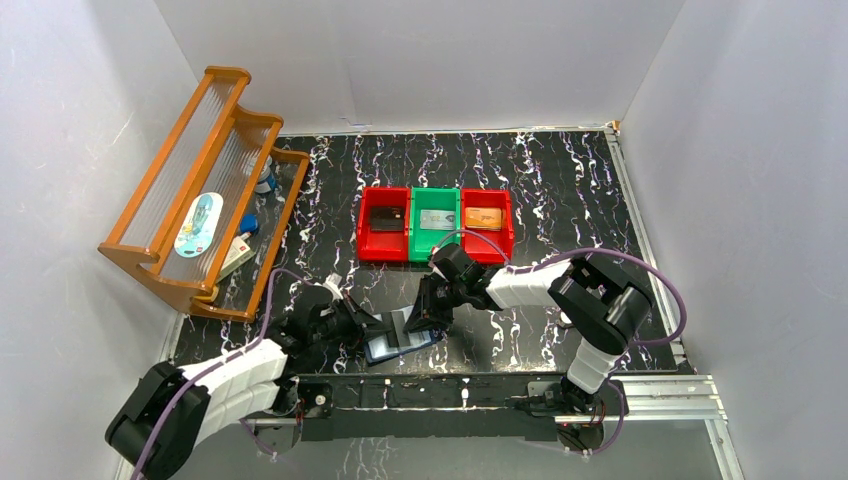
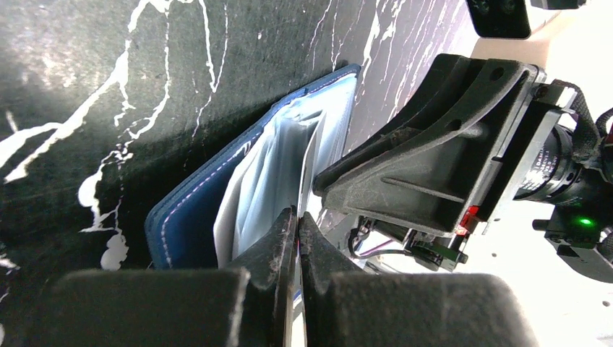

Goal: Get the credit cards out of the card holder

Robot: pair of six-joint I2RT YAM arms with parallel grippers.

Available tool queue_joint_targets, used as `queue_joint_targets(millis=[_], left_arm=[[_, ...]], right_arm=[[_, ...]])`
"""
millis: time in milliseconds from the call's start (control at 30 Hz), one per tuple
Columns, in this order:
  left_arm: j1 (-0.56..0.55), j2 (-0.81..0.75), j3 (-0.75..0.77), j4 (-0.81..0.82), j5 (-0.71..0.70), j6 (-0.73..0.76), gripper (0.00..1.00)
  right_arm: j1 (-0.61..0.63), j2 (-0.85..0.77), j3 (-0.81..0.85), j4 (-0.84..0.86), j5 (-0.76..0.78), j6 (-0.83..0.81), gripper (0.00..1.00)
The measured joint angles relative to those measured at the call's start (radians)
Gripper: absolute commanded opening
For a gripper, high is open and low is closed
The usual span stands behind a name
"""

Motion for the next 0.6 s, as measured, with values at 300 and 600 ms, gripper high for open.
queue_joint_targets(millis=[300,600], left_arm=[[0.006,-0.120,0.076,-0.230,-0.053,0.106,0.00],[0.012,-0.144,0.185,-0.417,-0.122,0.236,0.00]], right_arm=[[0.004,-0.020,0.006,-0.028,0.051,0.000,0.29],[0.003,-0.047,0.007,-0.051,0.101,-0.005,0.34]])
